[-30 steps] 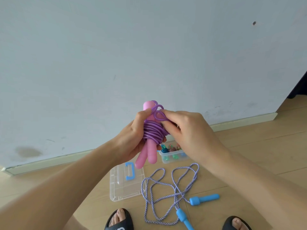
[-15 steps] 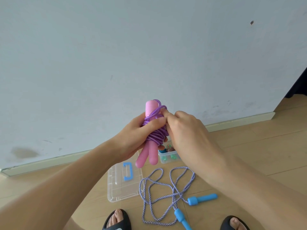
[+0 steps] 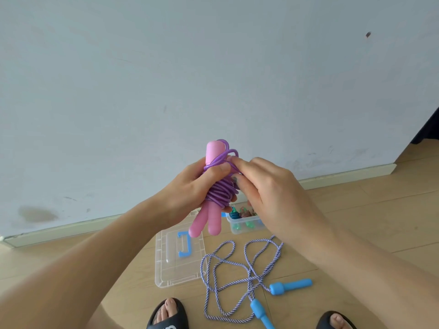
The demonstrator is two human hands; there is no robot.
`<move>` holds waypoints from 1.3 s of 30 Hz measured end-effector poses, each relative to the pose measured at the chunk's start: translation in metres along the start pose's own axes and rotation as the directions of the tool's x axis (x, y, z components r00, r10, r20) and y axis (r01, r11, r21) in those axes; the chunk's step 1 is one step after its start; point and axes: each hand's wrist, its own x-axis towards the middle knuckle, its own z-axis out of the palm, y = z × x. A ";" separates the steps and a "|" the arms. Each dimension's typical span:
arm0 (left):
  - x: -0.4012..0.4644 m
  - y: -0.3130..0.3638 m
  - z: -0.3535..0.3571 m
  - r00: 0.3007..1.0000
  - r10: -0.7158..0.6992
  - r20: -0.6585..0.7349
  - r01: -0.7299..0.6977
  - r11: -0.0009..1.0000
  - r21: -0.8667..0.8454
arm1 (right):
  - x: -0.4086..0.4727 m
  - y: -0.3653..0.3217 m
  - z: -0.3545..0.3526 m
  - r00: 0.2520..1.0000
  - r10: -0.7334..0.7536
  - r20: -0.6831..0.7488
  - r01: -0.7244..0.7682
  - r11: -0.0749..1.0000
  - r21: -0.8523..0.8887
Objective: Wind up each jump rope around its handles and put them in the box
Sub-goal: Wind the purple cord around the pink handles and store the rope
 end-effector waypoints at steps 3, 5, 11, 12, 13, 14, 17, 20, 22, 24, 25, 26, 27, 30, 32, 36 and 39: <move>0.000 -0.001 -0.003 0.999 -0.048 0.002 0.048 0.998 0.027 | -0.001 -0.002 0.007 0.999 -0.007 -0.044 0.005 0.999 -0.037; 0.000 -0.001 -0.003 0.997 -0.079 0.005 0.079 0.994 -0.075 | -0.002 -0.003 0.010 0.998 0.011 -0.060 -0.013 1.000 -0.023; 0.001 0.003 0.001 0.987 -0.161 0.010 0.158 0.953 -0.258 | -0.004 -0.001 0.015 0.995 0.056 -0.081 -0.050 0.996 0.079; 0.000 0.005 0.003 0.985 -0.175 0.015 0.172 0.949 -0.264 | -0.004 -0.002 0.015 0.996 0.045 -0.080 -0.039 0.997 0.070; -0.002 0.007 0.004 0.983 -0.184 0.016 0.182 0.946 -0.267 | -0.004 -0.002 0.015 0.996 0.025 -0.085 -0.020 0.998 0.057; -0.002 0.008 0.005 0.982 -0.190 0.015 0.187 0.943 -0.274 | -0.005 -0.003 0.015 0.996 0.004 -0.092 0.000 0.999 0.046; -0.002 0.008 0.006 0.983 -0.182 0.031 0.182 0.932 -0.313 | -0.005 -0.004 0.015 0.994 -0.007 -0.106 0.012 0.999 0.043; -0.001 0.006 0.005 0.985 -0.168 0.048 0.174 0.941 -0.290 | -0.004 -0.003 0.015 0.997 -0.010 -0.074 0.012 1.000 0.015; -0.001 0.006 0.006 0.985 -0.165 0.042 0.170 0.947 -0.274 | -0.003 -0.001 0.015 0.999 -0.006 -0.046 0.007 1.000 0.007; -0.001 0.007 0.006 0.986 -0.165 0.039 0.169 0.945 -0.279 | -0.002 0.000 0.014 0.999 0.001 -0.042 0.000 1.000 0.022; -0.001 0.008 0.006 0.986 -0.162 0.047 0.169 0.943 -0.288 | -0.001 0.000 0.014 0.999 0.008 -0.052 -0.006 0.999 0.040; -0.002 0.009 0.007 0.985 -0.160 0.058 0.170 0.940 -0.295 | -0.001 -0.001 0.012 0.997 0.026 -0.066 -0.022 0.998 0.067; -0.002 0.009 0.006 0.985 -0.159 0.072 0.173 0.938 -0.300 | 0.000 -0.003 0.011 0.996 0.048 -0.072 -0.041 0.994 0.099; -0.003 0.012 0.006 0.975 -0.188 0.116 0.216 0.922 -0.321 | 0.002 -0.004 0.007 0.998 0.001 -0.066 0.005 0.996 0.092; -0.004 0.015 0.006 0.963 -0.223 0.150 0.262 0.903 -0.342 | 0.003 -0.002 0.005 0.993 -0.066 -0.098 0.069 0.997 0.031; -0.005 0.015 0.002 0.955 -0.245 0.168 0.287 0.906 -0.311 | 0.002 -0.001 0.006 0.983 -0.100 -0.154 0.105 0.994 0.025; -0.005 0.015 0.003 0.955 -0.242 0.173 0.286 0.907 -0.310 | 0.000 -0.002 0.007 0.972 -0.123 -0.203 0.123 0.992 -0.011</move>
